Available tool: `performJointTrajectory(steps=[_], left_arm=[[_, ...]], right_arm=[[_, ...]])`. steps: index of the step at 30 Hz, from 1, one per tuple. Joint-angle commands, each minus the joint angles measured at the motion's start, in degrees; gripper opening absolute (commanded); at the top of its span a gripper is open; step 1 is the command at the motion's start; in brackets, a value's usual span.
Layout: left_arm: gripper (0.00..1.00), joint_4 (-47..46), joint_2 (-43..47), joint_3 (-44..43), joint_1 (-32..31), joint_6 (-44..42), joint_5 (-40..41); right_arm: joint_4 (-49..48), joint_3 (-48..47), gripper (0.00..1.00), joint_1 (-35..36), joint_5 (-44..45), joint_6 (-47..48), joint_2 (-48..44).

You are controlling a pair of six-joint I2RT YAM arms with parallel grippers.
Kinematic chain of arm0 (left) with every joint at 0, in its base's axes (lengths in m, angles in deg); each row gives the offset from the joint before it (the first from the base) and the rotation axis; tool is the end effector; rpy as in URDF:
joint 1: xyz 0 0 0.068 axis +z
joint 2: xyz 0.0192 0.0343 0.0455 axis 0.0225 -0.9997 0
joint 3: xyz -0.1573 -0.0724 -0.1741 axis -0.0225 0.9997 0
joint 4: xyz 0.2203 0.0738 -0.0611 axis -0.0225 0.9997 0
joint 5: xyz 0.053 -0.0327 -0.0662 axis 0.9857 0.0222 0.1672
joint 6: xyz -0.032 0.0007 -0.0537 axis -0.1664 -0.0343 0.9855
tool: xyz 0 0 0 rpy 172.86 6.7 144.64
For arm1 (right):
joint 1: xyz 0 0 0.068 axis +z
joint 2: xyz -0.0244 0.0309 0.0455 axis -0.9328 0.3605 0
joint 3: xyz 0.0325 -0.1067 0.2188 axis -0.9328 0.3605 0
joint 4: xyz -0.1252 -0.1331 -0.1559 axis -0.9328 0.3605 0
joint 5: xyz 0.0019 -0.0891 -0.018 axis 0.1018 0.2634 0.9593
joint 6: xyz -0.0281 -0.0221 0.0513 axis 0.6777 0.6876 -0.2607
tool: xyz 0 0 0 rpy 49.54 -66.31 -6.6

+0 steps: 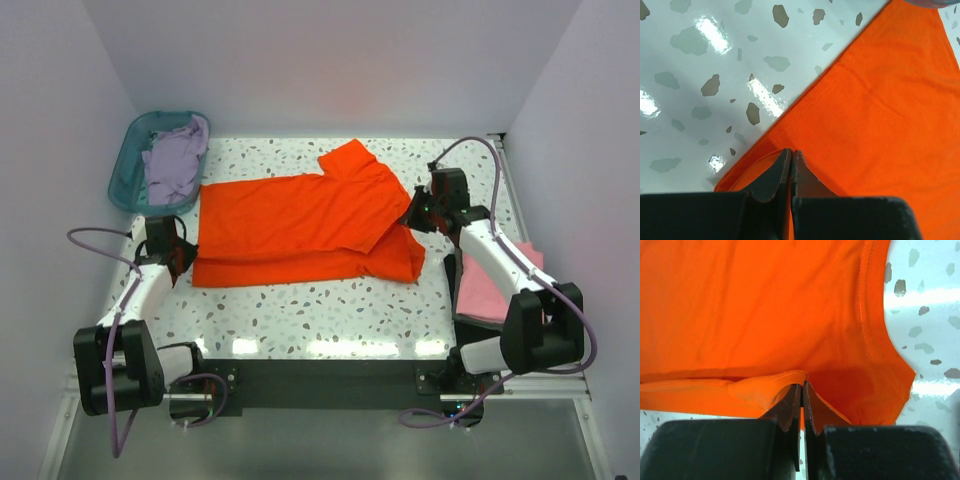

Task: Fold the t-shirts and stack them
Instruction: Fold the tshirt

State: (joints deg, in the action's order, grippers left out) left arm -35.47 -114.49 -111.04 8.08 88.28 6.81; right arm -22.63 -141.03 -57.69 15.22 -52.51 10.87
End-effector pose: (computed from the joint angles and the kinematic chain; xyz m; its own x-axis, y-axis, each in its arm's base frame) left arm 0.2215 0.0437 0.1654 -0.2515 -0.8302 -0.4975 -0.7398 0.4963 -0.4543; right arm 0.2844 0.0624 0.2325 -0.7310 0.3238 -0.6006 0.0621 0.9082 0.4139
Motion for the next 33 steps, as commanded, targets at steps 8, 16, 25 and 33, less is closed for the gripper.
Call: performJointTrajectory(steps=[8,16,25,33], left_arm=[[0.00,-6.0,-6.0,-4.7,0.3,-0.9,-0.9],[0.15,-8.3,-8.0,-5.2,0.4,-1.2,-2.0],[0.64,-6.3,-6.7,-6.6,0.3,-1.7,0.8],[0.64,-3.7,1.7,-4.9,-6.3,-3.9,3.7]], right_arm=[[-2.5,-6.9,0.00,0.6,4.1,1.4,4.9],[-3.1,-6.3,0.00,0.6,4.7,1.5,6.5],[-3.4,-7.8,0.00,0.6,4.7,1.8,9.7],[-2.1,-12.6,0.00,2.4,7.2,3.1,14.4]])
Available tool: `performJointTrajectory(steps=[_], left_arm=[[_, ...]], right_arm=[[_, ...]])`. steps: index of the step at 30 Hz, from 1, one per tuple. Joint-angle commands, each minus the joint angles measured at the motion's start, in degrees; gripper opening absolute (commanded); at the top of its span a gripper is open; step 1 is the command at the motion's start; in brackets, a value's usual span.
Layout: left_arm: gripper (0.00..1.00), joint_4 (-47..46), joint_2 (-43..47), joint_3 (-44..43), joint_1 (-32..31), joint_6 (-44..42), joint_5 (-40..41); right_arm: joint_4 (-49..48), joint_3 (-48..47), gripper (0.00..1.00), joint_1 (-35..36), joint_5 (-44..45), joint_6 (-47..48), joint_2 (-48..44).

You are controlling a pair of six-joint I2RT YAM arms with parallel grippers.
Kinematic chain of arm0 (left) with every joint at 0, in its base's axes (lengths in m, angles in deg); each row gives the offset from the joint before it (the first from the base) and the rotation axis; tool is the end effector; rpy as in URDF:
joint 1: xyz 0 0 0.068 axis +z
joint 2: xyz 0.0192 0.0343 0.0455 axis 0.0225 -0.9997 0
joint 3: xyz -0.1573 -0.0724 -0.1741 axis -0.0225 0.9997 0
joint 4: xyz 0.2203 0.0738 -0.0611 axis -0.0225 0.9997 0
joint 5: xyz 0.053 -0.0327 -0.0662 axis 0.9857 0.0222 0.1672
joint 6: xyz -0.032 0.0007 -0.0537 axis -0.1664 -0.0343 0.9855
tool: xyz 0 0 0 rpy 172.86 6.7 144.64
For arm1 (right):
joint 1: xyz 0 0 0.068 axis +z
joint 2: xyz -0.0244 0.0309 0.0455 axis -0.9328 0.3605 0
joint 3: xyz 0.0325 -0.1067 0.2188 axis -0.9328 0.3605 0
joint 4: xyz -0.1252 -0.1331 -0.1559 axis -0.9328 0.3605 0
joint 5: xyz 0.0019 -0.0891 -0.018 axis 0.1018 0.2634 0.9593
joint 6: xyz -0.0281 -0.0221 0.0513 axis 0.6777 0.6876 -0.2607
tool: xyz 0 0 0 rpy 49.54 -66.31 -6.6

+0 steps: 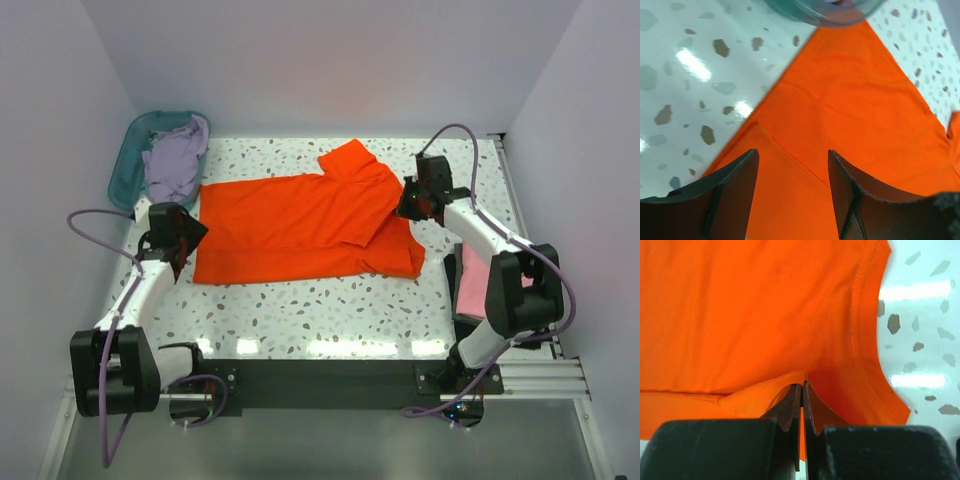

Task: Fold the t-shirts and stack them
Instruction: Fold the tshirt

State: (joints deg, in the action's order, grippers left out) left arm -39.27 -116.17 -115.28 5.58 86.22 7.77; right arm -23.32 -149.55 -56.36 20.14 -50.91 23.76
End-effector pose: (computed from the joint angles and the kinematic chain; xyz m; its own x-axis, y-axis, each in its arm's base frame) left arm 0.2419 0.0370 0.1874 -0.2450 -0.7887 -0.5638 -0.6625 0.5608 -0.4966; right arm 0.3273 0.0747 0.2137 -0.7521 0.2817 -0.5958 0.0943 0.9408 0.3257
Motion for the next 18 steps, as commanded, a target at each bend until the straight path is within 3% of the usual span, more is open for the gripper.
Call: performJointTrajectory(steps=[1,6,18], left_arm=[[0.61,0.5,3.8,-0.4,-5.1,-1.8,3.9],[0.57,-0.8,3.6,4.4,-11.9,-0.1,5.4],[0.53,-4.7,-1.8,11.0,-13.6,4.6,8.5]], right_arm=[[-0.8,-5.5,0.00,1.3,2.8,1.8,2.9],[0.7,-10.1,0.00,2.9,4.8,2.8,7.3],[4.1,-17.8,0.00,5.2,10.3,3.9,16.3]])
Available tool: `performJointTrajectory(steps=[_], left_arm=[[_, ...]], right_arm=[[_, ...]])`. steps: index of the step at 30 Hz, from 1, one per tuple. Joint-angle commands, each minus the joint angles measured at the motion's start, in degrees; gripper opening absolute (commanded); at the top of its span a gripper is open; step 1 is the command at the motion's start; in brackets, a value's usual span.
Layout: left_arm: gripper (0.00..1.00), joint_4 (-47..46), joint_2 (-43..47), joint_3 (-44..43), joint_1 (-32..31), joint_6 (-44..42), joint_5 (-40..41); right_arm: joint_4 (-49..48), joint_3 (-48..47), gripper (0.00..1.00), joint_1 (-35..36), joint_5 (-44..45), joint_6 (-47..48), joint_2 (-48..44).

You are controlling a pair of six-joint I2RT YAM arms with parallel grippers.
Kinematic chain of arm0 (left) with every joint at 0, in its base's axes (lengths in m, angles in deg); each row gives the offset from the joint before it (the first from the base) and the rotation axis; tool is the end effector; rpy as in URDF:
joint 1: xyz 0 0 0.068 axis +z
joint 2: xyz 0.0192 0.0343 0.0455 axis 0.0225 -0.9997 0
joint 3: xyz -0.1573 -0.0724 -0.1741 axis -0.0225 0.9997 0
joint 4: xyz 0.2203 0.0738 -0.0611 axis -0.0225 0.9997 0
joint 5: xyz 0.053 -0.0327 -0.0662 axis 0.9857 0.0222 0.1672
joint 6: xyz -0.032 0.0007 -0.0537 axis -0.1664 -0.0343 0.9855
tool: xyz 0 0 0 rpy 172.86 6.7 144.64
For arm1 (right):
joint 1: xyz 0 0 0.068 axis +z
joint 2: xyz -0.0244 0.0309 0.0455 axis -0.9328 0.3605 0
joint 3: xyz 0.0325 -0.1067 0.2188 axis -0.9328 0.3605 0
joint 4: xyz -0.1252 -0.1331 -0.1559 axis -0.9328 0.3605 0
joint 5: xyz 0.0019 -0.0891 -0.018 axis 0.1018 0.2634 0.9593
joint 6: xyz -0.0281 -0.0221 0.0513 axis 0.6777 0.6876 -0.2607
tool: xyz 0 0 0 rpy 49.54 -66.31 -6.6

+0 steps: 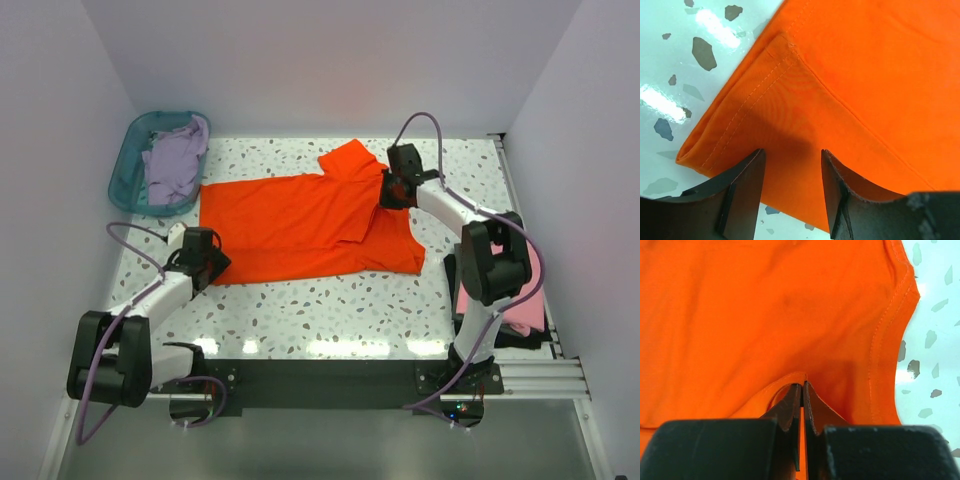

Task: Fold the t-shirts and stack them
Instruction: Fold the tshirt

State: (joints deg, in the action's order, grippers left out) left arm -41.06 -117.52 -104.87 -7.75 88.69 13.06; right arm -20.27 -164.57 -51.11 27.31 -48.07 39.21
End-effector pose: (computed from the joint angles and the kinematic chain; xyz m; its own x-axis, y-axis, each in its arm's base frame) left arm 0.2160 -0.0123 0.1321 -0.4408 -0.7201 -0.5360 -0.6485 0.6683 -0.3645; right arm 0.3747 0.1159 0.1966 -0.7784 0.1622 -0.6065 0.0560 0.9801 0.1902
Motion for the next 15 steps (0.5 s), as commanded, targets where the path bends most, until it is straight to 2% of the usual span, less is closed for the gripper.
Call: performJointTrajectory(steps=[1,9,10,13,15], left_arm=[[0.53,-2.9,-0.6,0.6,-0.3,2.3,3.6],[0.54,-2.6,-3.0,1.1,-0.3,3.4,4.4],[0.54,-2.8,-3.0,1.1,-0.3,3.4,4.3],[0.54,-2.7,-2.8,1.0,-0.3,3.1,4.0],[0.54,-2.8,-2.8,0.7,-0.3,3.0,3.8]], right_arm=[[1.2,-3.5,0.00,0.1,3.5,1.3,1.8],[3.7,-7.7,0.11,1.0,4.9,2.9,6.1],[4.2,-8.1,0.22,1.2,5.5,2.7,6.3],[2.4,-5.1,0.46,1.3,7.2,2.0,4.0],[2.4,-4.3,0.54,1.4,7.2,1.6,2.3]])
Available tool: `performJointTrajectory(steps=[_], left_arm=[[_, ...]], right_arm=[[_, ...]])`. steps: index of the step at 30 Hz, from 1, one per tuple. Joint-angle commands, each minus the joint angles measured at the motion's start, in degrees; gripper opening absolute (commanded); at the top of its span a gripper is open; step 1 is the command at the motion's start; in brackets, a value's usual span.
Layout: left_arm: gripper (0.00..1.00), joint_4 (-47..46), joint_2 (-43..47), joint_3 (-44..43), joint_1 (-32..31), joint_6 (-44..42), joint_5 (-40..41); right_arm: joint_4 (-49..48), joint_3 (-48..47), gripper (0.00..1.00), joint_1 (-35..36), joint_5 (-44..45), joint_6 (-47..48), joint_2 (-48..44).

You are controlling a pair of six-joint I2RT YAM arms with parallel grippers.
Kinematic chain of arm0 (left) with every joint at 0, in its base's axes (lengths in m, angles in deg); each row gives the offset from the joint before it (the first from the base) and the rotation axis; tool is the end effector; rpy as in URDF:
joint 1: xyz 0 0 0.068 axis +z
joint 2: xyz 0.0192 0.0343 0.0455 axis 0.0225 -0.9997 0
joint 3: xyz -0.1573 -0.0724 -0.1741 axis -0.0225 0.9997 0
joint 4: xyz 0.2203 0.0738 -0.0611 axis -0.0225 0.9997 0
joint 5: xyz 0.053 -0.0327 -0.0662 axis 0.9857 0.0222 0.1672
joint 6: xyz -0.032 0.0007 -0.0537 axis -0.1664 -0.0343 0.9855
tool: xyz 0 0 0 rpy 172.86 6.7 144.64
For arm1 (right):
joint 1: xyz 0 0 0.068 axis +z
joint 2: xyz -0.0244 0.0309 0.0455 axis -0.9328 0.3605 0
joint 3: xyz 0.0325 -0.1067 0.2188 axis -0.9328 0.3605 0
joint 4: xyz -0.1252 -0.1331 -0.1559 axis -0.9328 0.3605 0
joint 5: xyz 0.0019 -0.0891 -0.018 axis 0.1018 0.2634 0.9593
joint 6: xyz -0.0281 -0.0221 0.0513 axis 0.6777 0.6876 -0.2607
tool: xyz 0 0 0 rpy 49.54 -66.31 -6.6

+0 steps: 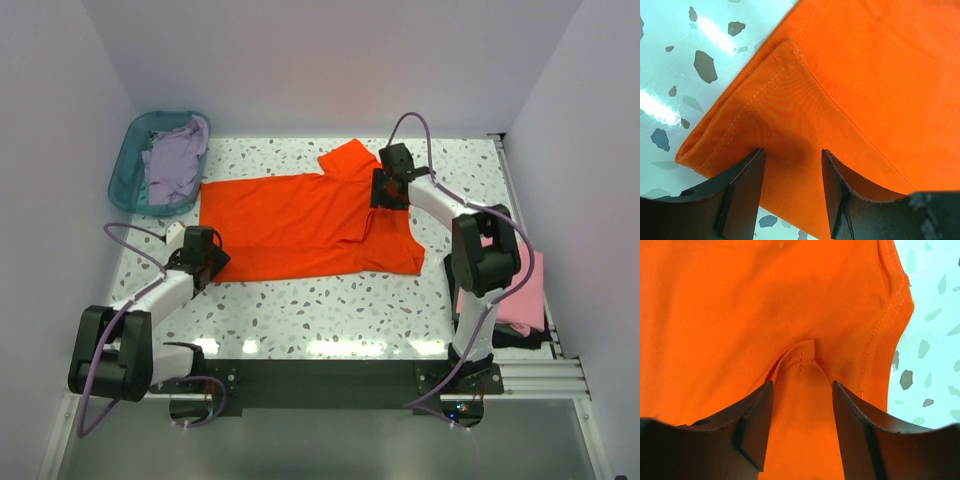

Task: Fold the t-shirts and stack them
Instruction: Fold the tshirt

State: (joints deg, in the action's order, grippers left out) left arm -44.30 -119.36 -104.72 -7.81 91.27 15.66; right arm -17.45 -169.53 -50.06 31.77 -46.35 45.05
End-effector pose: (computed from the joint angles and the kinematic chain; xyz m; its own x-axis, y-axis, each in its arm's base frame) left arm 0.2212 -0.0110 0.1296 -0.3770 -0.7426 -0.5536 -0.6750 0.6295 -0.3848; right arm 0.3882 0.1242 0.1805 -0.8014 0.1082 -0.5883 0.0668 0.9935 0.0917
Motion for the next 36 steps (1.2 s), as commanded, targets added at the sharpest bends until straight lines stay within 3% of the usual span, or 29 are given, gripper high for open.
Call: performJointTrajectory(steps=[1,9,15,25,30,36], left_arm=[[0.54,0.6,-0.9,0.7,-0.2,0.4,1.2],[0.54,1.5,0.9,1.4,-0.2,0.7,1.4],[0.54,2.1,1.8,1.7,-0.2,0.7,1.4],[0.54,2.1,2.3,2.7,-0.2,0.8,1.2],[0.54,2.3,2.2,2.8,-0.2,0.6,1.1],[0.54,2.6,2.5,2.6,-0.2,0.4,1.5]], right_arm=[[-0.4,1.5,0.56,0.7,2.4,-0.2,-4.1],[-7.1,14.9,0.54,6.0,-0.6,-3.9,-11.8],[-11.5,18.2,0.54,8.2,-3.8,-6.7,-10.4],[-14.3,15.1,0.48,8.5,-7.3,-9.0,-6.6],[-13.8,11.5,0.25,8.5,-8.1,-9.9,-3.9],[-11.6,7.5,0.26,8.7,-8.1,-10.4,-1.9]])
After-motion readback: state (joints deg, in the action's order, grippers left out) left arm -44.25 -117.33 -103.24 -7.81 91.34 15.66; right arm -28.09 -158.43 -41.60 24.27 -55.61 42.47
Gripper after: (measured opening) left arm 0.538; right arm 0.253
